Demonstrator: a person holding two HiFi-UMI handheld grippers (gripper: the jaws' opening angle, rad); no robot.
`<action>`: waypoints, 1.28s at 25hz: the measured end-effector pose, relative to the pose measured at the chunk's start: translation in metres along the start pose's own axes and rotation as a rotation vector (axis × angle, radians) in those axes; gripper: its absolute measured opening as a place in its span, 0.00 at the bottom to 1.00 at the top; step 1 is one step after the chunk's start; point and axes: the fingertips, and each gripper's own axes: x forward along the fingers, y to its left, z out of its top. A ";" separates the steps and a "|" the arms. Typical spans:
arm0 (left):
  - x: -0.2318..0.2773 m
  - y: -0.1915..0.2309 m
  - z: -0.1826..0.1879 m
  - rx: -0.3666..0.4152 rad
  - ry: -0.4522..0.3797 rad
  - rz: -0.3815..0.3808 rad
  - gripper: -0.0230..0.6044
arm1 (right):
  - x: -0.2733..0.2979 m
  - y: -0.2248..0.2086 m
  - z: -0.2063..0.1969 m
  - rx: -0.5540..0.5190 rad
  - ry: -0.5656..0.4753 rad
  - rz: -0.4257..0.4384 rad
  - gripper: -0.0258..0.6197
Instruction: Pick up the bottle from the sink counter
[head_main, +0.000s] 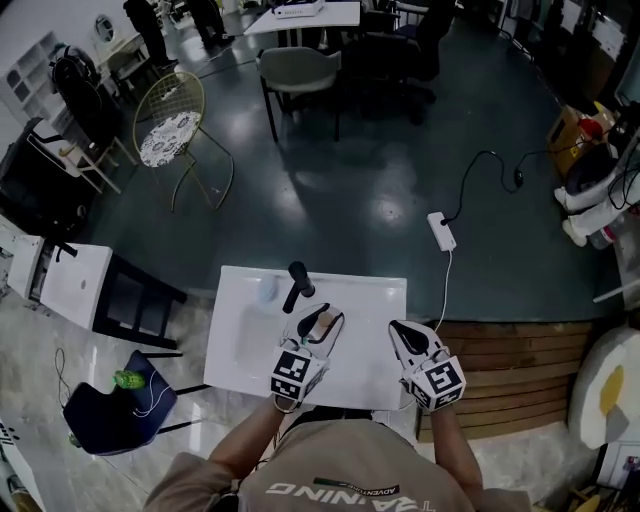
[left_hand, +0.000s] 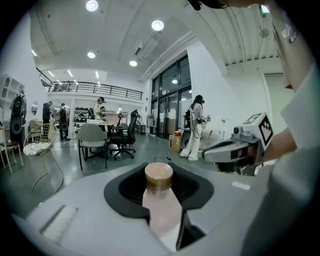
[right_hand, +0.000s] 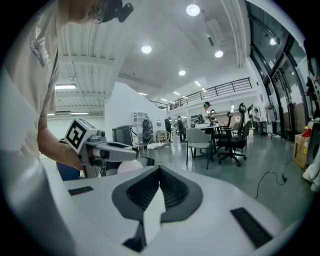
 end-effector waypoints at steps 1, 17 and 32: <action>-0.006 -0.002 0.009 -0.001 -0.010 -0.014 0.25 | -0.001 0.001 0.003 -0.006 -0.004 0.002 0.06; -0.062 0.009 0.083 0.112 -0.061 -0.002 0.25 | -0.016 0.003 0.056 -0.102 -0.106 -0.009 0.06; -0.057 0.025 0.118 0.062 -0.096 0.001 0.25 | -0.027 -0.005 0.114 0.006 -0.249 0.023 0.06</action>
